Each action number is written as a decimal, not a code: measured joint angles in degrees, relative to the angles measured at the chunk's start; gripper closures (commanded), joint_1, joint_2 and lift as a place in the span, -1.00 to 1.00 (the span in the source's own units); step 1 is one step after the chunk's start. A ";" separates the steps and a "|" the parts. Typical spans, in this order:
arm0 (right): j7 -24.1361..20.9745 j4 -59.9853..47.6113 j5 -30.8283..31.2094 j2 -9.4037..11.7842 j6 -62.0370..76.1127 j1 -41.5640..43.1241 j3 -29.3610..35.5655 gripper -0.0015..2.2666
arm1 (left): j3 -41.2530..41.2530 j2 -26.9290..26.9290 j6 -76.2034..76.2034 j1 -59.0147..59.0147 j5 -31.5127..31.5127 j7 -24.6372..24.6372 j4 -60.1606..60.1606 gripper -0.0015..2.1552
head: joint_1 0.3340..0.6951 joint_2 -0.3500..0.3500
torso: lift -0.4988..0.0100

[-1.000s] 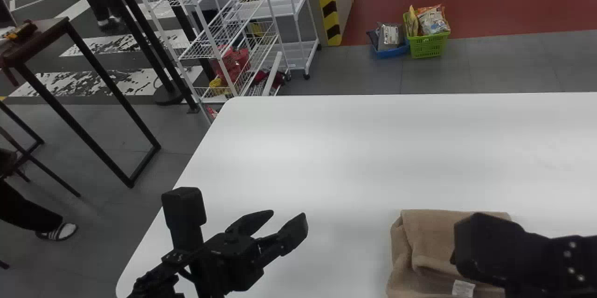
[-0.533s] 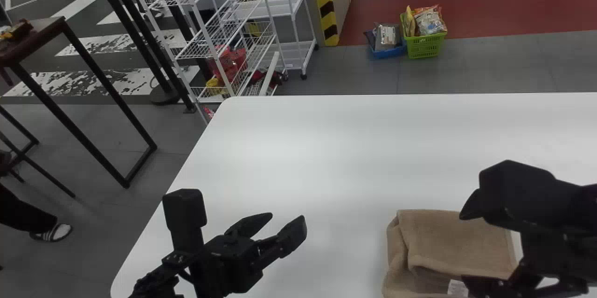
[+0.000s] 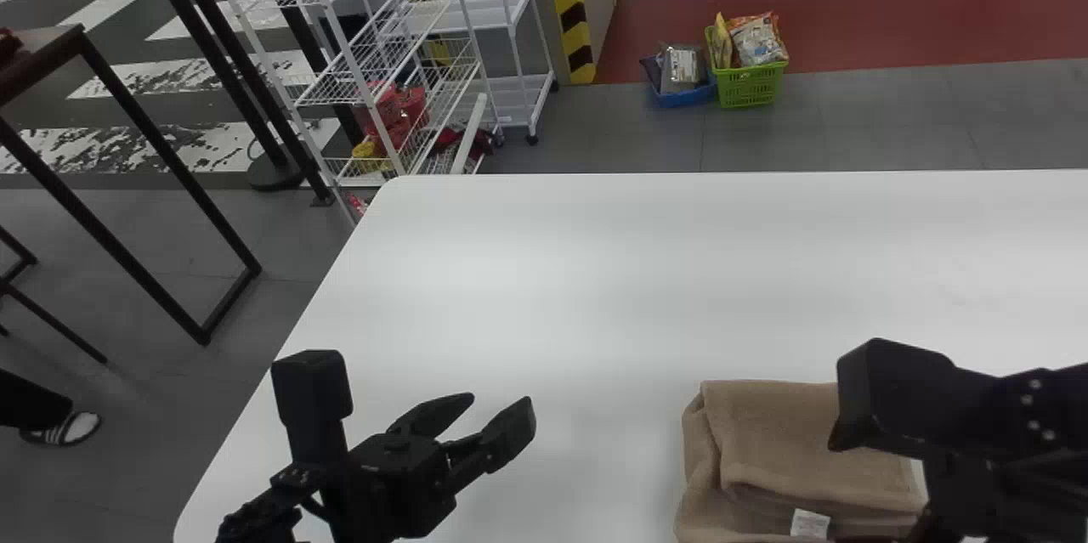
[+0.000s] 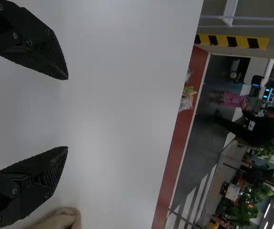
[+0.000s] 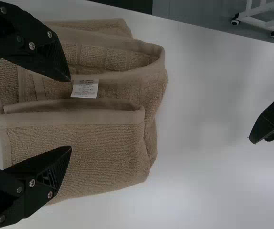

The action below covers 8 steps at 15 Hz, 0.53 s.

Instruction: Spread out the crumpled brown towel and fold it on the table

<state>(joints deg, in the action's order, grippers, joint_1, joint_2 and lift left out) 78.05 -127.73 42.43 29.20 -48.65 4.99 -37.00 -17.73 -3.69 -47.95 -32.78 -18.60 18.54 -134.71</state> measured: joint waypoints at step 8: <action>0.00 0.80 0.95 -1.71 -0.34 0.41 0.15 -0.53 | 0.16 0.19 0.00 0.00 0.06 -0.11 0.32 -0.66 | 1.00 0.90 | 0.46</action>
<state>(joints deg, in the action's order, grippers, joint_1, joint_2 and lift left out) 78.05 -126.93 43.38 27.49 -48.99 5.40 -36.85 -17.57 -3.51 -47.95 -32.78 -18.54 18.43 -134.39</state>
